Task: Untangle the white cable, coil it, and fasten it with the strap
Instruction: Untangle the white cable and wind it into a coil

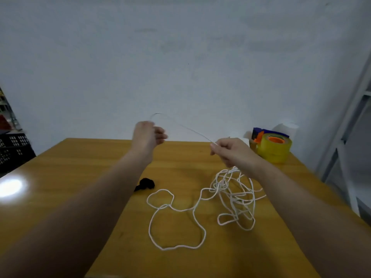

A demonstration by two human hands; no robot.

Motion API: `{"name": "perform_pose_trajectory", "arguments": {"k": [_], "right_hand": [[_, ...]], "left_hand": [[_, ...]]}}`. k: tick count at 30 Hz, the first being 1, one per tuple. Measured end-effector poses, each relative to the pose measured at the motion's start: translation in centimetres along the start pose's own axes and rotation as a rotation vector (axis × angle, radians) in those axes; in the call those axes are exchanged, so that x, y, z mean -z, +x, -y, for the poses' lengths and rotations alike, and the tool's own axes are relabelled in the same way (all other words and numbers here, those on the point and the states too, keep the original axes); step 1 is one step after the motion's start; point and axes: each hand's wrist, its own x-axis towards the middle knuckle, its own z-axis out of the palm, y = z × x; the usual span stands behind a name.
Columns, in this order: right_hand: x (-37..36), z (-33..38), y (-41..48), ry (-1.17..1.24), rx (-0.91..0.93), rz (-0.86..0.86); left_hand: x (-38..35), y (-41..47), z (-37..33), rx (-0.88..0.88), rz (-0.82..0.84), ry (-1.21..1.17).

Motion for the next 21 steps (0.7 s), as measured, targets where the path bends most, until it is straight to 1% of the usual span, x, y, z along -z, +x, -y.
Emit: {"name": "perform_pose_trajectory", "arguments": {"k": [1,2,3,4,5,7,9,12,13,15,18,21], "right_hand": [[0.6,-0.9,-0.2,-0.067,0.005,-0.080],[1.0,-1.7,-0.4,-0.085,-0.002,-0.165],[1.2,-2.5,-0.4,-0.079,-0.003,-0.246],[1.2,-2.9,-0.3,-0.081,0.004,-0.318],[1.0,-3.2,-0.1,-0.091,0.009,-0.381],[0.3,-3.2,0.4,-0.135,0.017,-0.460],[-0.6,-3.1,1.1,-0.235,0.018,-0.468],[-2.4,-3.3,1.4,-0.461,-0.061,-0.354],[-3.2,-3.5,1.4,-0.542,-0.085,-0.293],[-4.7,-3.7,1.4,-0.723,-0.085,-0.166],[-6.6,-4.0,1.3,-0.944,0.014,-0.005],[-7.5,-4.5,1.4,-1.049,0.169,0.173]], "left_hand": [[1.2,0.6,0.5,0.020,-0.101,-0.042],[2.2,0.9,1.1,0.043,-0.168,-0.062],[3.0,0.9,1.7,0.075,-0.189,-0.069],[3.4,0.6,2.3,0.119,-0.163,-0.081],[3.7,0.2,3.0,0.172,-0.095,-0.112],[3.7,-1.0,3.6,0.272,0.116,-0.195],[3.5,-2.5,3.7,0.344,0.326,-0.250],[3.0,-4.6,3.2,0.375,0.514,-0.346],[2.8,-5.0,3.0,0.353,0.555,-0.378],[2.2,-5.3,2.9,0.256,0.596,-0.369],[1.3,-4.3,3.5,0.110,0.561,-0.230],[0.9,-2.0,5.2,0.036,0.433,0.096]]}}
